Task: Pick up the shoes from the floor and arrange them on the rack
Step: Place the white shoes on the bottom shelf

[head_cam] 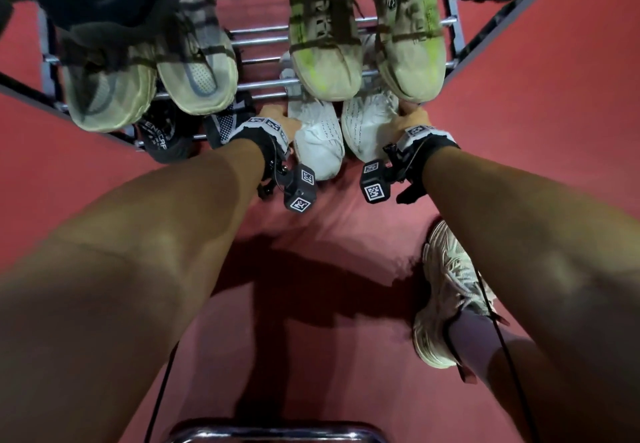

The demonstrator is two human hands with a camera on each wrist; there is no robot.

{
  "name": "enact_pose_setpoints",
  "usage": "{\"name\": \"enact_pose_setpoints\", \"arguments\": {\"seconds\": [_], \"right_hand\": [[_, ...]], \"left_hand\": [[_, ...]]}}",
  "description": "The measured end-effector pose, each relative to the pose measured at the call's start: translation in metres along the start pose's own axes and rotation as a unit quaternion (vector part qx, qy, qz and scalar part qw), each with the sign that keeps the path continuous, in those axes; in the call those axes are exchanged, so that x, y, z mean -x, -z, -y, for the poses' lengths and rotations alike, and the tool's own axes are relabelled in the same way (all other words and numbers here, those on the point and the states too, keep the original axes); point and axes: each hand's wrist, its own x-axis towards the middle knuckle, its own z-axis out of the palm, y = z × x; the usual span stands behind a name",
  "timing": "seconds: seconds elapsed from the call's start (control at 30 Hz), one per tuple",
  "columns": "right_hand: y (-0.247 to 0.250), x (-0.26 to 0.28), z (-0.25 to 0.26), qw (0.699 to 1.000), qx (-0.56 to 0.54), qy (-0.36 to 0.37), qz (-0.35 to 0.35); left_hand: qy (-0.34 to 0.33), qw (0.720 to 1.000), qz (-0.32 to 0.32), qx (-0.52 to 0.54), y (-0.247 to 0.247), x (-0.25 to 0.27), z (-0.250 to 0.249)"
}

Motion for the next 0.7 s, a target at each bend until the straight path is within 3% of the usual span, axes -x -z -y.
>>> {"name": "enact_pose_setpoints", "arguments": {"seconds": [0.17, 0.3, 0.37, 0.43, 0.57, 0.7], "right_hand": [[-0.009, 0.012, -0.015, 0.996, -0.084, 0.006, 0.006], [-0.015, 0.022, -0.036, 0.988, -0.087, -0.095, 0.081], [-0.018, 0.029, -0.041, 0.978, -0.103, -0.144, 0.114], [-0.023, 0.032, -0.047, 0.947, -0.224, -0.187, 0.136], [-0.020, 0.026, -0.052, 0.922, -0.311, -0.201, 0.118], [-0.016, 0.032, -0.036, 0.899, -0.398, -0.170, 0.066]], "left_hand": [[0.021, 0.995, -0.004, 0.093, -0.004, 0.012, 0.011], [0.056, 0.997, 0.033, 0.038, -0.015, 0.023, 0.037], [0.082, 0.990, 0.073, 0.085, -0.023, 0.046, 0.035], [0.107, 0.976, 0.095, 0.163, -0.032, 0.053, 0.036], [0.105, 0.956, 0.065, 0.267, -0.039, 0.050, 0.039], [0.068, 0.949, 0.064, 0.300, -0.038, 0.043, 0.029]]}}
